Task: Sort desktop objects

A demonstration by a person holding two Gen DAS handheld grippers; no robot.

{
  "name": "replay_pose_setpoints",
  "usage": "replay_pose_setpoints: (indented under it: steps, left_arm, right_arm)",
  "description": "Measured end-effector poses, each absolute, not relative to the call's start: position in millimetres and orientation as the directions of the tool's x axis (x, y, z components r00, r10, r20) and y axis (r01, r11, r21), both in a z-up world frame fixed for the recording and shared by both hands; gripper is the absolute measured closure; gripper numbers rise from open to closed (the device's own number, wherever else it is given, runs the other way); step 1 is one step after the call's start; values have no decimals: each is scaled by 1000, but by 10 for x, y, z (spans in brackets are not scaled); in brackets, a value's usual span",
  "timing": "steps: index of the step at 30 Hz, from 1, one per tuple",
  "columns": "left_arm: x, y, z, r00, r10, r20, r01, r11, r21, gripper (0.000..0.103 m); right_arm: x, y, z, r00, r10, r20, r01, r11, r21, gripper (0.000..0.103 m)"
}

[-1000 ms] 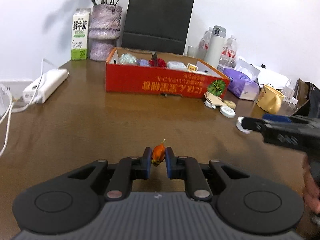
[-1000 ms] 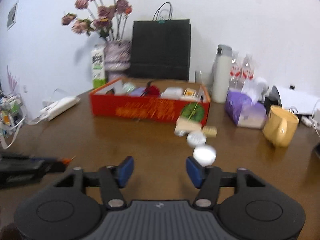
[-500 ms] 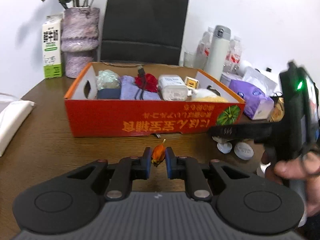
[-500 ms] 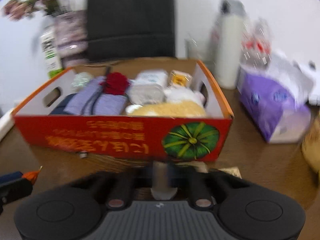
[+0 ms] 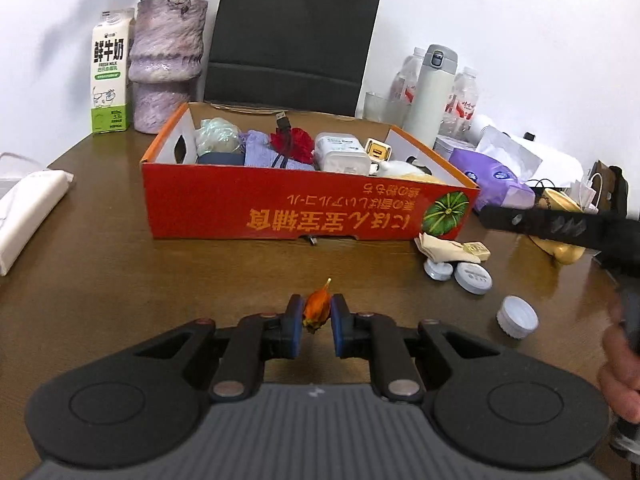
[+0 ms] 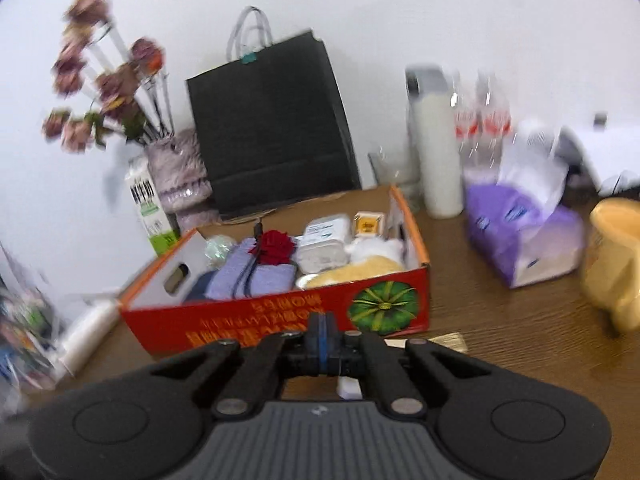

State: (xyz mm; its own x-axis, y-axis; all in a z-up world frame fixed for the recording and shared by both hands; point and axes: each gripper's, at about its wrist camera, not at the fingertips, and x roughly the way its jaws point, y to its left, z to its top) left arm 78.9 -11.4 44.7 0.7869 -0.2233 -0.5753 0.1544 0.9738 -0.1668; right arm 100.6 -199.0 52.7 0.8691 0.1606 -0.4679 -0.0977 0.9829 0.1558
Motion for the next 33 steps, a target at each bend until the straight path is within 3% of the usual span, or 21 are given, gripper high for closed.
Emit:
replay_pose_setpoints:
  steps: [1, 3, 4, 5, 8, 11, 17, 19, 22, 24, 26, 31, 33]
  left_arm:
    - [750, -112, 456, 788, -223, -574, 155, 974, -166, 88]
    - [700, -119, 460, 791, -223, -570, 159, 974, -160, 88]
    - [690, -121, 456, 790, -224, -570, 164, 974, -156, 87]
    - [688, -117, 449, 787, -226, -574, 168, 974, -152, 87]
    - [719, -78, 427, 783, -228, -579, 164, 973, -163, 87]
    - [775, -29, 387, 776, -239, -584, 154, 969, -192, 87]
    - [789, 21, 343, 764, -252, -594, 150, 965, -216, 87]
    - [783, 42, 346, 765, -254, -591, 147, 964, -223, 87]
    - [794, 61, 337, 756, -259, -601, 143, 962, -234, 87]
    - [791, 71, 347, 758, -261, -598, 143, 961, -237, 87]
    - [783, 76, 358, 761, -259, -595, 142, 961, -237, 87]
    - [776, 84, 372, 759, -265, -595, 142, 959, -246, 87]
    - [775, 83, 369, 759, -263, -596, 142, 960, -244, 87]
  right_arm:
    - [1040, -1983, 504, 864, 135, -486, -95, 990, 106, 98]
    - [1215, -2005, 437, 842, 90, -533, -93, 995, 20, 67]
    - [1333, -2059, 395, 831, 71, -552, -80, 997, 8, 36]
    - [1458, -2129, 359, 812, 69, -580, -73, 997, 17, 22]
    - [1808, -2395, 257, 714, 80, -695, 13, 992, 127, 48]
    - [1931, -2393, 282, 675, 125, -727, 7, 984, 176, 44]
    - [2026, -1855, 221, 637, -66, -768, -21, 994, -103, 40]
    - [2058, -1806, 239, 633, -49, -773, -39, 995, -95, 45]
    - [2118, -1791, 260, 591, 62, -804, -98, 995, 5, 68]
    - [2182, -1792, 269, 573, 73, -816, -111, 994, 11, 68]
    - [2240, -1835, 299, 540, 115, -834, -124, 991, 56, 60]
    - [2202, -1720, 264, 472, 227, -852, -249, 961, 118, 15]
    - [2194, -1639, 254, 481, 181, -858, -252, 966, 62, 17]
